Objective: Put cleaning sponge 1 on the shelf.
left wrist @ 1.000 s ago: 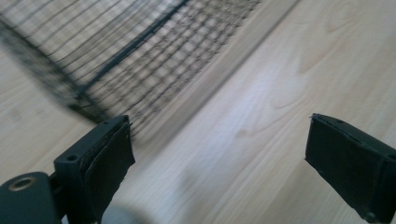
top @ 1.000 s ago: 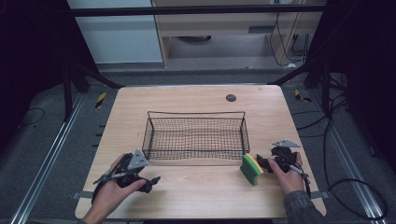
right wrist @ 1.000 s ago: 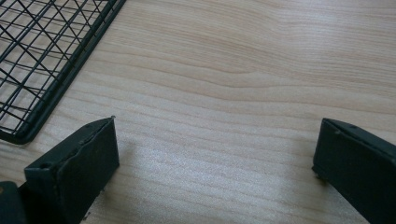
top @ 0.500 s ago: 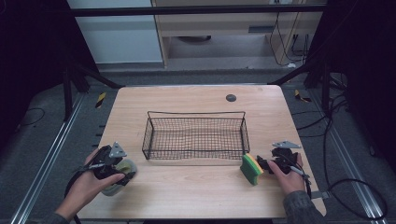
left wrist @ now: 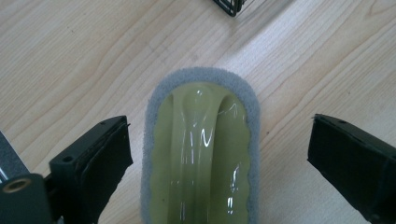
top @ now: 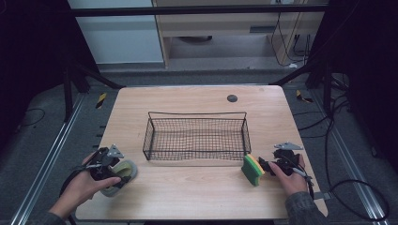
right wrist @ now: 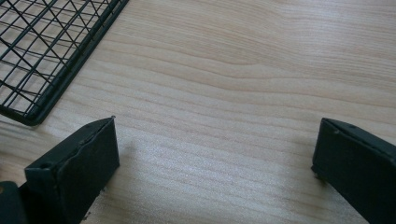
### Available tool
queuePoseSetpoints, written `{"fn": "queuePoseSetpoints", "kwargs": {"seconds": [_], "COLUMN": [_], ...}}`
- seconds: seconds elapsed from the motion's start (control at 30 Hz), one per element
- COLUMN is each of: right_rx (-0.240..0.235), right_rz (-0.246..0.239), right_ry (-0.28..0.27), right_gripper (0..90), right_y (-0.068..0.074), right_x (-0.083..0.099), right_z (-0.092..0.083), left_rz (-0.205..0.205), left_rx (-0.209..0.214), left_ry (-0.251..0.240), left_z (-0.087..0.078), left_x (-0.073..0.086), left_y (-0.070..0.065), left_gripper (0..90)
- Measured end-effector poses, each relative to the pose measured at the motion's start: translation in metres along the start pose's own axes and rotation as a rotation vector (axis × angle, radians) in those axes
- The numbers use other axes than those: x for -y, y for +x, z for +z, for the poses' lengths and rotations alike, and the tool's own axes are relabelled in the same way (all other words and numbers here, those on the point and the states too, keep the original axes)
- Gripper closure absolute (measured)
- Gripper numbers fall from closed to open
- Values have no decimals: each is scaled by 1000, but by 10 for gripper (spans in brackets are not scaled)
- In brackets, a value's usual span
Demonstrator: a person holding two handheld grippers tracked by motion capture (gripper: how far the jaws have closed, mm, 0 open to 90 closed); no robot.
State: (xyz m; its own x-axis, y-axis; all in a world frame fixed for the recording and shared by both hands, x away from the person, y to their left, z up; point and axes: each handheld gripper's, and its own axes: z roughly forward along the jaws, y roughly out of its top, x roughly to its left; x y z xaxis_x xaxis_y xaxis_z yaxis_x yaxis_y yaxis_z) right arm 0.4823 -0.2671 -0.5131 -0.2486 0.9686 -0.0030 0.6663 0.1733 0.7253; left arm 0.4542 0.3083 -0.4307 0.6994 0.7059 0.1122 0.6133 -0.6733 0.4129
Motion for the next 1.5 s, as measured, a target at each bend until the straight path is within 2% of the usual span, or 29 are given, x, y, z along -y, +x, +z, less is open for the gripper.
{"fn": "queuePoseSetpoints", "kwargs": {"seconds": [0.13,0.23,0.37,0.43,0.6,0.63,0.83,0.9,1.03,1.17,1.3,1.37,1.5], "right_rx": [-3,-3,-2,0,0,0,-1,-1,-3,-3,-4,-5,-5], "right_rz": [-1,-1,0,2,5,2,1,0,-1,-1,-2,-2,-2], "right_ry": [2,2,2,2,1,1,1,1,-1,-1,-1,-1,0], "right_gripper": [6,7,6,6,6,6,6,6,6,6,6,6,6], "right_y": [0,0,0,1,1,1,1,1,1,1,1,1,1], "right_x": [1,1,1,1,1,1,1,1,1,1,2,2,1], "right_z": [-1,-1,-1,-1,-1,-1,-1,-1,-1,-1,-1,-1,-2], "left_rz": [7,1,9,19,5,-1,18,19,27,27,45,55,88], "left_rx": [-3,20,14,13,17,36,56,59,76,70,66,53,28], "left_ry": [30,49,74,88,109,107,142,142,150,146,141,110,87], "left_z": [-2,0,3,4,6,7,10,10,10,8,7,2,-7], "left_x": [0,1,3,3,6,7,3,2,-1,-1,0,-1,-5], "left_y": [2,4,5,7,16,18,20,20,19,21,20,19,15], "left_gripper": [114,176,232,296,398,423,513,528,617,698,703,703,704]}}
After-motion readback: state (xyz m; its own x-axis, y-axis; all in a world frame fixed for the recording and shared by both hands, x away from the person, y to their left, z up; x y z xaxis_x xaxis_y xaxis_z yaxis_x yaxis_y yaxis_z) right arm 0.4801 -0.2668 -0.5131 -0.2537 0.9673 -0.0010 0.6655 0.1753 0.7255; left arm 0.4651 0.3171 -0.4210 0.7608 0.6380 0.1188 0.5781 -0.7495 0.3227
